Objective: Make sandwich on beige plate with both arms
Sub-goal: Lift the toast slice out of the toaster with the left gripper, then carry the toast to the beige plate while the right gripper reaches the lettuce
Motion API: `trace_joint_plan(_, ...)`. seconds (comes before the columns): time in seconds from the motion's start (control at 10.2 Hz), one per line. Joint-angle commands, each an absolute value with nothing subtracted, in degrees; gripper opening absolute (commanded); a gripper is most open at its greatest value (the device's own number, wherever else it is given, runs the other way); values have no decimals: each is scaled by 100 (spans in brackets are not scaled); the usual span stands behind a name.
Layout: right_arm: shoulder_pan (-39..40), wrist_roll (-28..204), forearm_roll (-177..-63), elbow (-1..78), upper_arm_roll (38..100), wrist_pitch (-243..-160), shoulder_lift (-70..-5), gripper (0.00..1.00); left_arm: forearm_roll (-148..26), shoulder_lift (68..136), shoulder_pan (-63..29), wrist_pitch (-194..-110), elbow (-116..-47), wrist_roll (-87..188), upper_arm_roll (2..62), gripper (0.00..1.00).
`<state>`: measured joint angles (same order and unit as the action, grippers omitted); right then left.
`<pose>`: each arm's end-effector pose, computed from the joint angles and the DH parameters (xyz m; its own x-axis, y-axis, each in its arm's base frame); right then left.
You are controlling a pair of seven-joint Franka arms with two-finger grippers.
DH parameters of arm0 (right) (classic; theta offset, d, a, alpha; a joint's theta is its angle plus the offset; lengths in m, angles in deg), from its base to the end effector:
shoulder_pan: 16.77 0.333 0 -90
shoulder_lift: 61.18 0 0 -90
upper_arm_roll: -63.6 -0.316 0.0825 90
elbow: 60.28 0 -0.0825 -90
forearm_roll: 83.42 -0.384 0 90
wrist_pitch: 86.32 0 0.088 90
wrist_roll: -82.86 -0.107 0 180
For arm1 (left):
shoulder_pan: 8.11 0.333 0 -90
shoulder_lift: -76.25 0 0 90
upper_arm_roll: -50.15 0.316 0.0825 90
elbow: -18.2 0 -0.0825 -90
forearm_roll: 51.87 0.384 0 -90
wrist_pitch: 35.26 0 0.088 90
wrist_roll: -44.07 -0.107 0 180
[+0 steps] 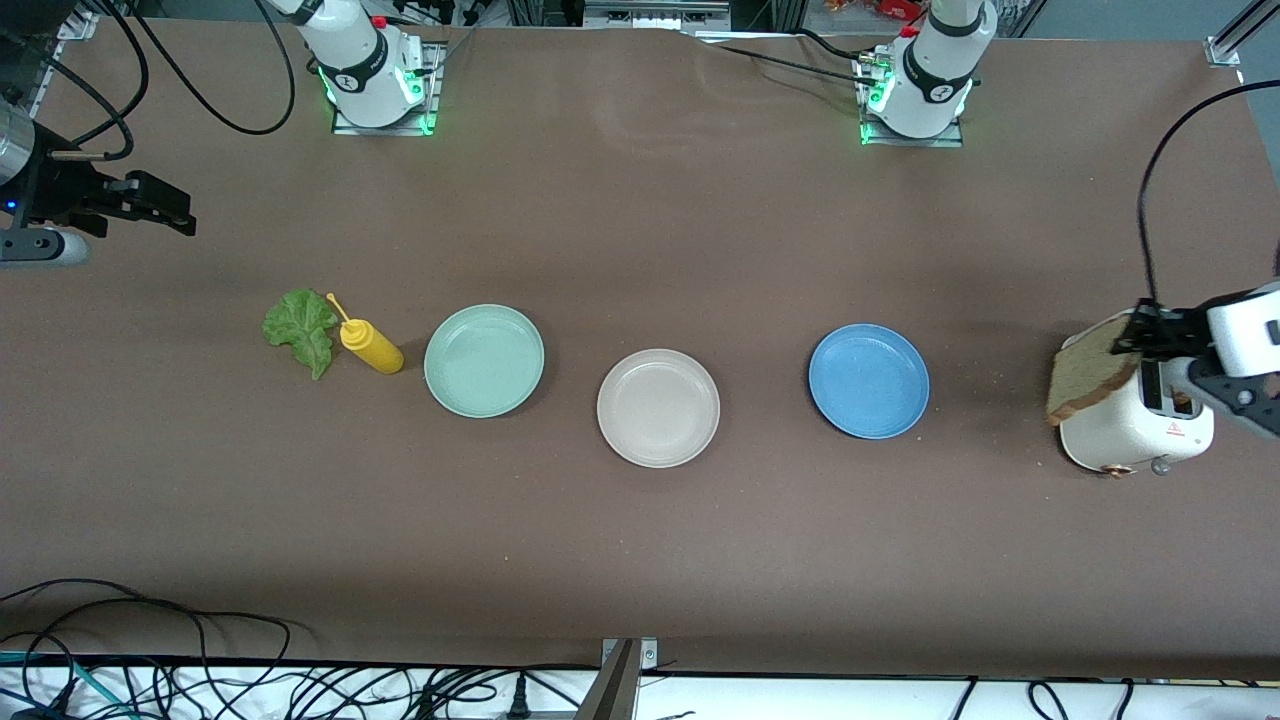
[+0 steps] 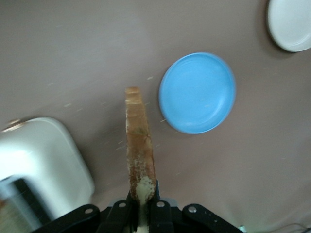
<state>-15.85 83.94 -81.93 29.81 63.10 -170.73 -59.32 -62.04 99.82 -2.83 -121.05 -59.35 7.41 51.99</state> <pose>0.5524 0.0106 0.5980 0.9905 0.0409 -0.1316 0.0443 -0.9987 0.0232 0.6494 0.0574 0.4717 0.8607 -0.4959 -0.1153 -0.4494 -0.8463 0.2860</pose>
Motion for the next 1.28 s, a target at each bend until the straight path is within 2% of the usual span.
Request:
trace_joint_plan(0.0, -1607, 8435, -8237, 2893, 6290, -16894, -5942, 100, -6934, 10340, -668, -11902, -5801, 1257, 5243, 0)
trace_joint_plan(0.39, -1598, 8383, -8237, 2893, 6264, -16788, -5942, 100, -8031, 10867, -1653, -11920, -5783, 3618, 5243, 0)
trace_joint_plan(0.59, -1607, 8391, -8237, 2885, 6290, -16840, -5925, 100, -8874, 11131, -1821, -11946, -5783, 4589, 5235, 0)
trace_joint_plan(0.98, -1581, 8391, -8202, 2867, 6281, -16867, -5899, 100, -10029, 11694, -2180, -12103, -5757, 3978, 5226, 0)
trace_joint_plan(1.18, -1589, 8391, -8184, 2867, 6281, -16867, -5898, 100, -10022, 11764, -2497, -12690, -5757, 3863, 5217, 0)
